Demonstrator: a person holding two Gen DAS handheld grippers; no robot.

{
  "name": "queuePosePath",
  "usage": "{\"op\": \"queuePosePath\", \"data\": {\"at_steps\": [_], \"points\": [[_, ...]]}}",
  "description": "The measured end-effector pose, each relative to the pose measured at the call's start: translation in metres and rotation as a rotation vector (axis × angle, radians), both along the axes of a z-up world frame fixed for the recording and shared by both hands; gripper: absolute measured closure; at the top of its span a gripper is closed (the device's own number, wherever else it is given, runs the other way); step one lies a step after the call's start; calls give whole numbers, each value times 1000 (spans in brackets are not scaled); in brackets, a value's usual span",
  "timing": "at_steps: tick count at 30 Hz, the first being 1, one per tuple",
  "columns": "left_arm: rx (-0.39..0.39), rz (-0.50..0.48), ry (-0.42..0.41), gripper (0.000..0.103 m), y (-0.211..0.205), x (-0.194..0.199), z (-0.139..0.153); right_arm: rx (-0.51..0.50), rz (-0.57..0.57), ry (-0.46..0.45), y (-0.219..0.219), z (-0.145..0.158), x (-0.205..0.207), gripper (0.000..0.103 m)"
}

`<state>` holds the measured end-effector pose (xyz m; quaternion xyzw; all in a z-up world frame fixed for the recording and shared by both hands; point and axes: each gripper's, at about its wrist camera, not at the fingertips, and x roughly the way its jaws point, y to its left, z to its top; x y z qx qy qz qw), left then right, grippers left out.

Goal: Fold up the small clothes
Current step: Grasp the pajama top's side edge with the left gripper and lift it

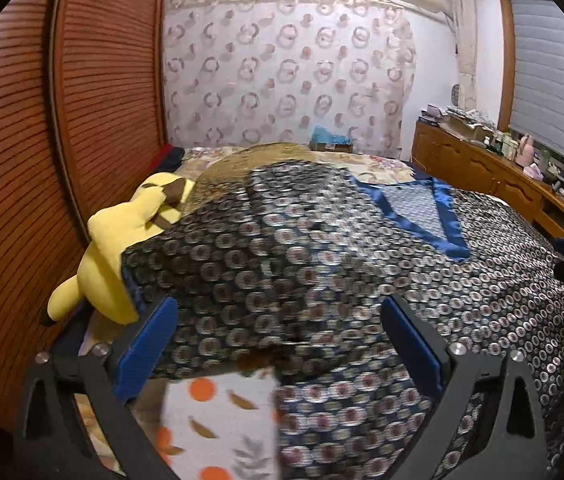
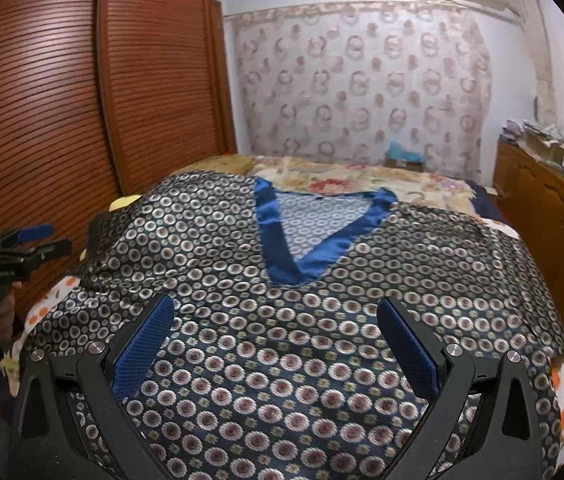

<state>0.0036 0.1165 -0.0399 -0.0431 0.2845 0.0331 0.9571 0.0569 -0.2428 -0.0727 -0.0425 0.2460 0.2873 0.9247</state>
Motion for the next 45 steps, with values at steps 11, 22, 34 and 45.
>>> {"op": "queuePosePath", "data": {"at_steps": [11,22,34,45], "points": [[-71,98,112,15,73,23,-32,-71,93,46,38,-16,16,0],[-212,75,306,15,101,50,-78,-99,132,46,56,-16,17,0],[-128,20,281,102,81,50,-60,-91,120,56,48,-19,19,0],[-79,-77,90,103,48,46,14,-73,82,60,31,-19,24,0]]}}
